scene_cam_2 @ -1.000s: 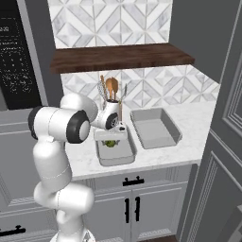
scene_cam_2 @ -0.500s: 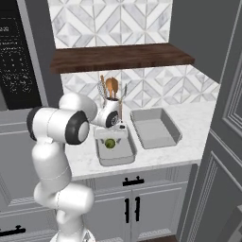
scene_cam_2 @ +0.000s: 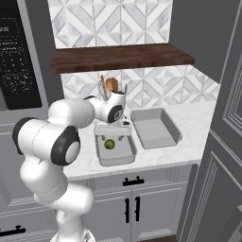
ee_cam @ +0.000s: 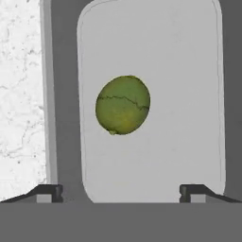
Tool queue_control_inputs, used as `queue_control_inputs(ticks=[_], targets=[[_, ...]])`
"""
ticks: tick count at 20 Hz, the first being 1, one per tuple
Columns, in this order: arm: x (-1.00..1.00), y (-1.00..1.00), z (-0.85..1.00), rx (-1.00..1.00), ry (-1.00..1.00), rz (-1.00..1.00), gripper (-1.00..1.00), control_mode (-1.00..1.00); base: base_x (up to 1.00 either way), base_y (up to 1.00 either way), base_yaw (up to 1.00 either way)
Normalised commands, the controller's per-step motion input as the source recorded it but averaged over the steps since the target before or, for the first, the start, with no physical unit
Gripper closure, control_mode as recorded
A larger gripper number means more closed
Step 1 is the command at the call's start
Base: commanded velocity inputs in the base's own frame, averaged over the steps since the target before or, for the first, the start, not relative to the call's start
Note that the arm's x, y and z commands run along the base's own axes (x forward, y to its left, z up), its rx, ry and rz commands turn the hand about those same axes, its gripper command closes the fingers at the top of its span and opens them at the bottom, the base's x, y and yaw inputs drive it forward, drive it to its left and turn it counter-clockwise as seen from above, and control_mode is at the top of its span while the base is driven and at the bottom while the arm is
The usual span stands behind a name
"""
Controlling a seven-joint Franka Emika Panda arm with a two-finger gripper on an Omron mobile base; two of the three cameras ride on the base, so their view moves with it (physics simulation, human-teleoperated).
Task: Place one lime and one chicken drumstick in each tupperware on the nearby counter, to pack two identical lunches.
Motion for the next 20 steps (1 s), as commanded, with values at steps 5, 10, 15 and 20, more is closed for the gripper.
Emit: queue_control_inputs(ticks=[5, 10, 15, 20], targets=[[-0.93, -0.32, 0.01, 0.0, 0.0, 0.0, -1.0, -1.0, 0.0, 0.0, 0.0], [-0.81, -0.24, 0.06, 0.0, 0.02, 0.0, -1.0, -1.0, 0.0, 0.0, 0.0], [-0.93, 0.03, 0.31, 0.02, 0.0, 0.0, -1.0, -1.0, 0.0, 0.0, 0.0], [-0.84, 0.31, 0.28, 0.0, 0.0, -0.04, -1.0, -1.0, 0.0, 0.0, 0.0]])
